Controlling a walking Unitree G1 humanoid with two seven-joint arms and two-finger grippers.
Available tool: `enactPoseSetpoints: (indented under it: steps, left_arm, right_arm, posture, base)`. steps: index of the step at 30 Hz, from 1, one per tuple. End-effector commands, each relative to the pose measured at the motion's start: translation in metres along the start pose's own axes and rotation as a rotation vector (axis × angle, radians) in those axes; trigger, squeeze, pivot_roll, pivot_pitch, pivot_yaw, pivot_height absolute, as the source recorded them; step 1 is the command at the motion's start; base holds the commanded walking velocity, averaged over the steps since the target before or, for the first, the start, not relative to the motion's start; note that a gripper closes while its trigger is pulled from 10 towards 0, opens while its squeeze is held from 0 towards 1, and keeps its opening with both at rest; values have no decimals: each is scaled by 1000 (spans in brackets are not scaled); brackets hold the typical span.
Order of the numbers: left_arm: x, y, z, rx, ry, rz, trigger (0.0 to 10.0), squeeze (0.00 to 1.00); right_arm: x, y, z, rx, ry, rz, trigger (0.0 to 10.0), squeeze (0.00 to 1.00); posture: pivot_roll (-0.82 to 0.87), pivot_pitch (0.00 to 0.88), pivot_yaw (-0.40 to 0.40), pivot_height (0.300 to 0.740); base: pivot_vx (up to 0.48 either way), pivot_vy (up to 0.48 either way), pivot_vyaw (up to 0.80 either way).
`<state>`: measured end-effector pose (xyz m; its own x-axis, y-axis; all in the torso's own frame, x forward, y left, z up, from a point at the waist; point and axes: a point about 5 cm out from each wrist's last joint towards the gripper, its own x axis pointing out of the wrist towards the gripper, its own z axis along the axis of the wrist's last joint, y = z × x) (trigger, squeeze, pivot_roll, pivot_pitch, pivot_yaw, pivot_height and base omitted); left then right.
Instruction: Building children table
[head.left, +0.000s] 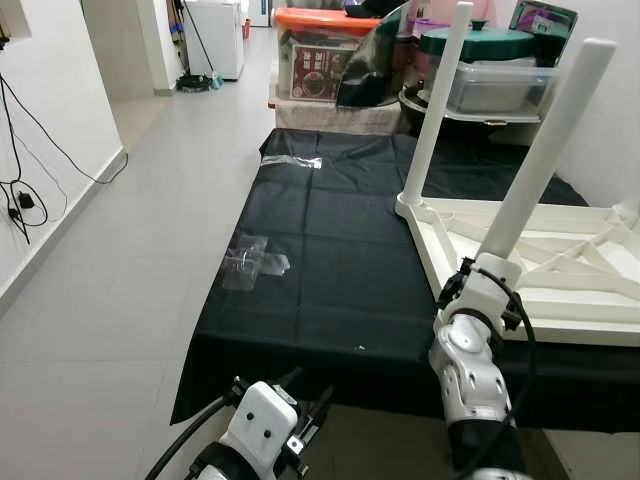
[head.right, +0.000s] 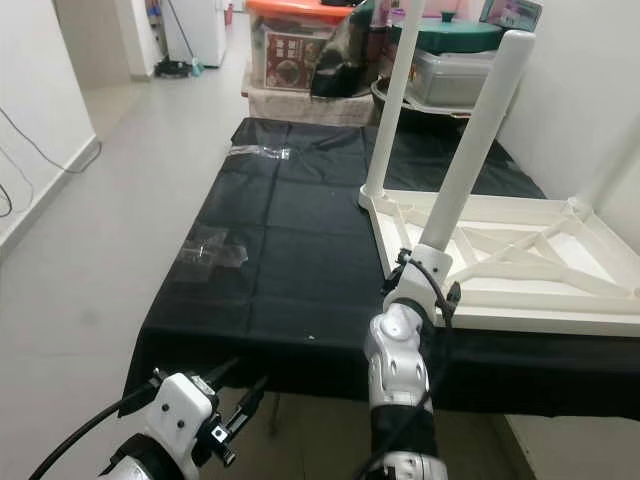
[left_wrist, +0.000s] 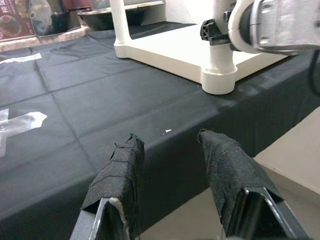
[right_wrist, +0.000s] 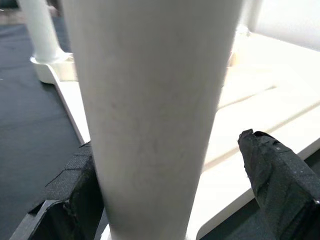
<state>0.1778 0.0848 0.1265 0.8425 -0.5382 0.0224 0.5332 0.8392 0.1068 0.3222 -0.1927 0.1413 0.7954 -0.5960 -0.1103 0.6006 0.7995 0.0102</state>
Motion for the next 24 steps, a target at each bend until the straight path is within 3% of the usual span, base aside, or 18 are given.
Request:
enactPoseSetpoints:
  steps: [1, 8, 17, 20, 24]
  left_arm:
    - [-1, 1, -4, -4, 20, -8, 10000, 0]
    - [1, 4, -8, -3, 33, -12, 10000, 0]
    - [2, 8, -10, -17, 48, 18, 10000, 0]
    - [3, 16, -13, -67, 62, 83, 10000, 0]
    - [4, 21, -14, -104, 63, 121, 10000, 0]
  right_arm:
    - [-3, -7, 2, -14, -11, -3, 10000, 0]
    - [-37, -32, -11, -95, -2, 108, 10000, 0]
    - [-50, -33, -14, -138, -27, 212, 10000, 0]
    - [-76, -1, -7, -51, -83, 574, 10000, 0]
    - [-86, 16, -3, -10, -100, 707, 10000, 0]
  posture:
    - [107, 20, -65, 740]
    - [93, 13, -55, 740]
    - [95, 9, -56, 740]
    - [93, 6, -58, 740]
    - [98, 4, -60, 740]
  base:
    - [0, 0, 0]
    - [0, 0, 0]
    - [0, 0, 0]
    - [0, 0, 0]
    - [0, 268, 0]
